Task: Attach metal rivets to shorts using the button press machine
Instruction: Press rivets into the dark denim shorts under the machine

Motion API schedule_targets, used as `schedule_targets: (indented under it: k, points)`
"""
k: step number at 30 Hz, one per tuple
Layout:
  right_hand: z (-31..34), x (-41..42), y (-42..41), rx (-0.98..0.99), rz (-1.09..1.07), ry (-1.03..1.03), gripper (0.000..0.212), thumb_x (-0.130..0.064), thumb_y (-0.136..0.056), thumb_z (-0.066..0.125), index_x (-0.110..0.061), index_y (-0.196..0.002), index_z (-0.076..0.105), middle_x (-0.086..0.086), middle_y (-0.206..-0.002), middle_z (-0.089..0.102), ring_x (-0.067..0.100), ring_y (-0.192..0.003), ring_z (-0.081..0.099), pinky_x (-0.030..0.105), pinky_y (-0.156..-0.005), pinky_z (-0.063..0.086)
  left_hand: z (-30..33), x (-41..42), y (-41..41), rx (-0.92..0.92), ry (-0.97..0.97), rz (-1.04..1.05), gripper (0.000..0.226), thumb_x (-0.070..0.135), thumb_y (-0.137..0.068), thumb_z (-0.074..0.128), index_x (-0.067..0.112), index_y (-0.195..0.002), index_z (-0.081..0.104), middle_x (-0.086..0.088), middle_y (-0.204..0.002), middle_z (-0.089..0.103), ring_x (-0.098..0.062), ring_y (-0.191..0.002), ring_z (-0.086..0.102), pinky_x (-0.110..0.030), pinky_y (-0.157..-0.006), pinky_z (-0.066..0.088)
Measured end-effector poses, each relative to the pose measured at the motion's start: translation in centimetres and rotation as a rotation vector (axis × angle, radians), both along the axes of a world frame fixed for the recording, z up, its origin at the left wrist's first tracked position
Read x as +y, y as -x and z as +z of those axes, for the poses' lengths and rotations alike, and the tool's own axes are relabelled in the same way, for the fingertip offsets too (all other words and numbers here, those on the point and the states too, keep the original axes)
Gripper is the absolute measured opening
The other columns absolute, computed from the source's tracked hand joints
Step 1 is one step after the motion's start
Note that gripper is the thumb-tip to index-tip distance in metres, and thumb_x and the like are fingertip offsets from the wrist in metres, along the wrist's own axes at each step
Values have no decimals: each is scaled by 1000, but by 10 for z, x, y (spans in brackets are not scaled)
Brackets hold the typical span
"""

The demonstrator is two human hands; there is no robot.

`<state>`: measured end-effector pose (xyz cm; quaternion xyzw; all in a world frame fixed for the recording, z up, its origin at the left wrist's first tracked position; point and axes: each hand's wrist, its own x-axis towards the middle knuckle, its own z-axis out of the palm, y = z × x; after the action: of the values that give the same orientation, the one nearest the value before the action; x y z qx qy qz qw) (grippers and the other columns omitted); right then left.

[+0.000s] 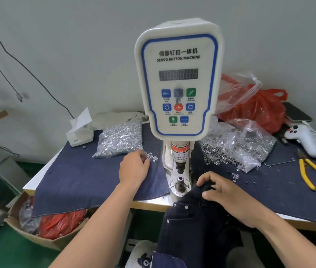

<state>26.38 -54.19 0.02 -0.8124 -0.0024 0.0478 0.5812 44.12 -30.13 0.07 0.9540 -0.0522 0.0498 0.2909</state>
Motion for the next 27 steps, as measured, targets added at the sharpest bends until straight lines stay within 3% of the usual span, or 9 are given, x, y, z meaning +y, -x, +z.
schedule_targets:
  k: [3,6,10,13,15,18,21,27]
  points:
    - [-1,0,1,-4,-2,5,31,-44,-78,62,-37,-108,62,-3,-66,38,22,-68,33,39,-64,31,-2,-7,-5,3,-20,82,16,46,-97,71,32,-103,78,4,-106,76,-28,-104,69,-33,-76,46]
    - [0,0,0,1,-6,-6,30,-42,-78,62,-37,-108,62,-8,-63,38,23,-67,30,40,-64,28,-4,-8,-7,-21,16,118,13,43,-97,72,35,-101,80,3,-106,78,-30,-104,70,-32,-75,43]
    - [-1,0,-1,4,-2,-16,30,-43,-79,63,-36,-107,63,2,-71,40,26,-70,31,42,-66,29,-5,-5,-5,-29,29,109,10,37,-99,70,35,-101,80,1,-105,78,-33,-105,68,-34,-77,43]
    - [-3,0,-2,-1,-20,12,31,-46,-78,61,-38,-108,63,1,-69,37,22,-66,31,33,-62,32,-2,-1,-5,-24,60,106,9,35,-98,72,33,-103,80,1,-106,78,-32,-106,68,-34,-80,45]
    - [-4,-1,-3,0,-22,13,32,-47,-78,61,-38,-109,63,-1,-67,37,21,-65,30,31,-60,31,0,2,-6,-23,78,90,10,31,-97,74,28,-105,80,1,-106,79,-29,-107,70,-32,-84,44]
    - [-6,-1,-3,-7,-15,-17,32,-46,-79,62,-37,-109,64,-3,-67,41,23,-67,31,40,-63,28,5,6,-6,-12,140,72,14,24,-94,79,21,-108,81,3,-103,80,-21,-107,71,-29,-90,43]
    - [-6,-1,-2,-14,-14,-21,30,-45,-79,62,-37,-107,64,-3,-68,43,24,-69,33,43,-66,29,9,9,-3,4,195,71,10,23,-92,80,21,-102,81,7,-95,78,-18,-103,71,-34,-96,48]
    - [-4,0,0,-11,-8,-36,28,-44,-79,63,-37,-106,64,0,-70,43,25,-67,30,41,-64,27,8,9,27,22,464,-21,9,26,-97,75,29,-88,74,12,-82,76,-7,-84,71,-29,-82,55]
